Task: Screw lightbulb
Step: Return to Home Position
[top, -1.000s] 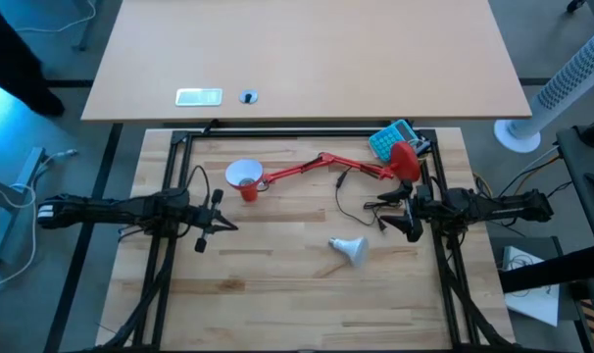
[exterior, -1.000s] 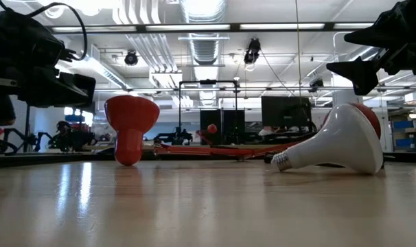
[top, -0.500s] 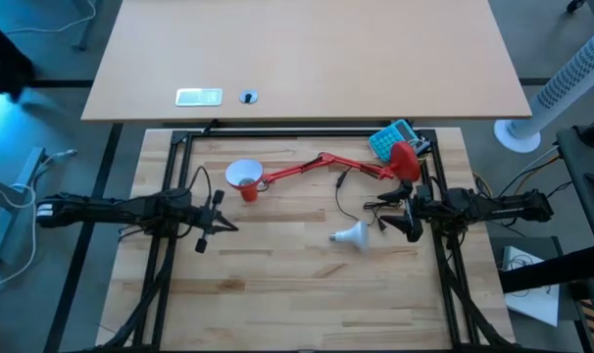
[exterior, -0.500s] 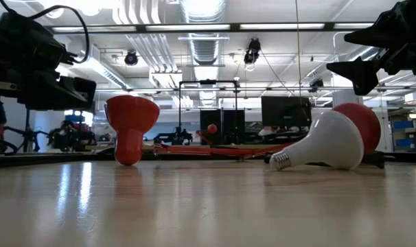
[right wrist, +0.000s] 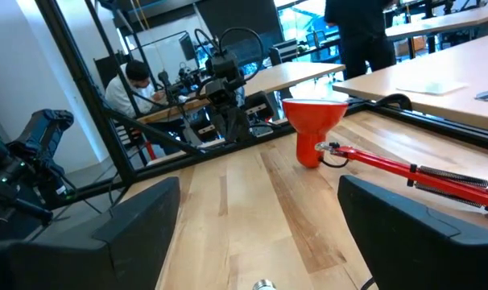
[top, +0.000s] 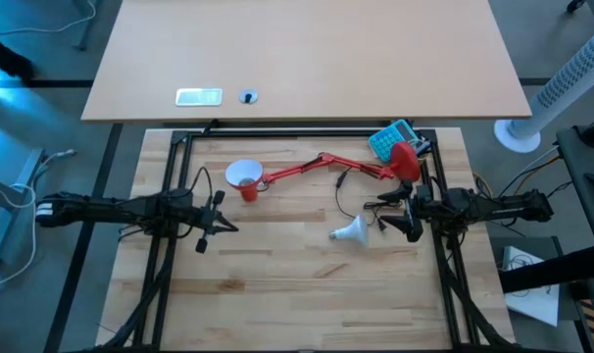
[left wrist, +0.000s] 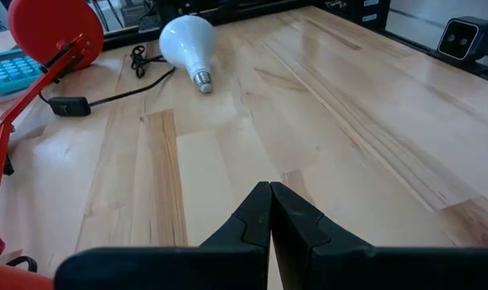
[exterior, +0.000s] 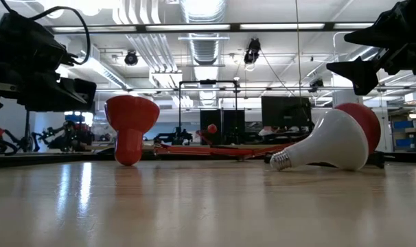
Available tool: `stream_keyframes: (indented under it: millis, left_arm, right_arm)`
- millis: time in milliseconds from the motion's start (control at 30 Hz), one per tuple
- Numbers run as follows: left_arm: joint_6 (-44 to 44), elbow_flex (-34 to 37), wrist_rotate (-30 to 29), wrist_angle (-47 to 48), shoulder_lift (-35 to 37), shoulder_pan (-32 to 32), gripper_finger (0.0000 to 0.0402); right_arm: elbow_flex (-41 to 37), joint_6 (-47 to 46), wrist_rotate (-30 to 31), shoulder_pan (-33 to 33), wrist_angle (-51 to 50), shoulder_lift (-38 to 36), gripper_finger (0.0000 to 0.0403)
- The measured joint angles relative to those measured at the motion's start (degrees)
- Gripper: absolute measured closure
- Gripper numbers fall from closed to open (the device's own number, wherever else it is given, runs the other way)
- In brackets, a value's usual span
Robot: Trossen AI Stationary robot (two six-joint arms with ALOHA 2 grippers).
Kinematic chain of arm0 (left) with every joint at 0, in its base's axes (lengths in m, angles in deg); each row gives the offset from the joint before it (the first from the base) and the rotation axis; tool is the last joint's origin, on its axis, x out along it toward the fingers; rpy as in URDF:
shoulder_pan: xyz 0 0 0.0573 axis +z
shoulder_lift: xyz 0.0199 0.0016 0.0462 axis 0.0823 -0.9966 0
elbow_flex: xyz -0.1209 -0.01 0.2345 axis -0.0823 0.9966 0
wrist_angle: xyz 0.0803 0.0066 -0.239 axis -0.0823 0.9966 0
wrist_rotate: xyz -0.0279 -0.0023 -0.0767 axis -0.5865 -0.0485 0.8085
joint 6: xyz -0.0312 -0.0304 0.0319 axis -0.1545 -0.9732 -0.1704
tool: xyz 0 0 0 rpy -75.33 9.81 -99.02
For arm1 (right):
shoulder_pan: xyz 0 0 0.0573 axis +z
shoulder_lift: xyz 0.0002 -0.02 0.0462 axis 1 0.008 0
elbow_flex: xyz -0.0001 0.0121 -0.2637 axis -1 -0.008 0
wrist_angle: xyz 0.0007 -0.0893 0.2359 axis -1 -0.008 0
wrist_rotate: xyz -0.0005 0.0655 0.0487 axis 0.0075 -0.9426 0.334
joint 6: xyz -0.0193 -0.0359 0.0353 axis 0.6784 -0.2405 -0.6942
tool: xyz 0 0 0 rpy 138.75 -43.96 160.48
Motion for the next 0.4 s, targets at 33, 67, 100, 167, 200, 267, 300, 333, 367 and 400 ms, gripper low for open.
stream_keyframes:
  millis: [33, 67, 100, 167, 200, 267, 300, 333, 367, 400]
  left_arm:
    - [0.0, 0.0, 0.0, 0.0, 0.0, 0.0, 0.0401]
    - [0.0, 0.0, 0.0, -0.1, 0.0, 0.0, 0.0401]
    - [0.0, 0.0, 0.0, -0.1, 0.0, 0.0, 0.0401]
    - [0.0, 0.0, 0.0, -0.1, -0.1, 0.0, 0.0401]
    - [0.0, 0.0, 0.0, -0.1, 0.0, 0.0, 0.0401]
    - [0.0, 0.0, 0.0, -0.1, 0.0, 0.0, 0.0401]
    - [0.0, 0.0, 0.0, -0.1, 0.0, 0.0, 0.0401]
    - [0.0, 0.0, 0.0, -0.1, 0.0, 0.0, 0.0401]
    - [0.0, 0.0, 0.0, -0.1, 0.0, 0.0, 0.0401]
    - [0.0, 0.0, 0.0, -0.1, 0.0, 0.0, 0.0401]
  right_arm:
    - [0.0, 0.0, 0.0, 0.0, 0.0, 0.0, 0.007]
    - [0.0, 0.0, 0.0, 0.0, 0.0, 0.0, 0.0071]
    - [0.0, 0.0, 0.0, 0.0, 0.0, 0.0, 0.0072]
    - [0.0, 0.0, 0.0, 0.0, 0.0, 0.0, 0.0072]
    - [0.0, 0.0, 0.0, 0.0, 0.0, 0.0, 0.0072]
    - [0.0, 0.0, 0.0, 0.0, 0.0, 0.0, 0.0072]
    - [0.0, 0.0, 0.0, 0.0, 0.0, 0.0, 0.0073]
    - [0.0, 0.0, 0.0, 0.0, 0.0, 0.0, 0.0073]
    - [0.0, 0.0, 0.0, 0.0, 0.0, 0.0, 0.0073]
    - [0.0, 0.0, 0.0, 0.0, 0.0, 0.0, 0.0073]
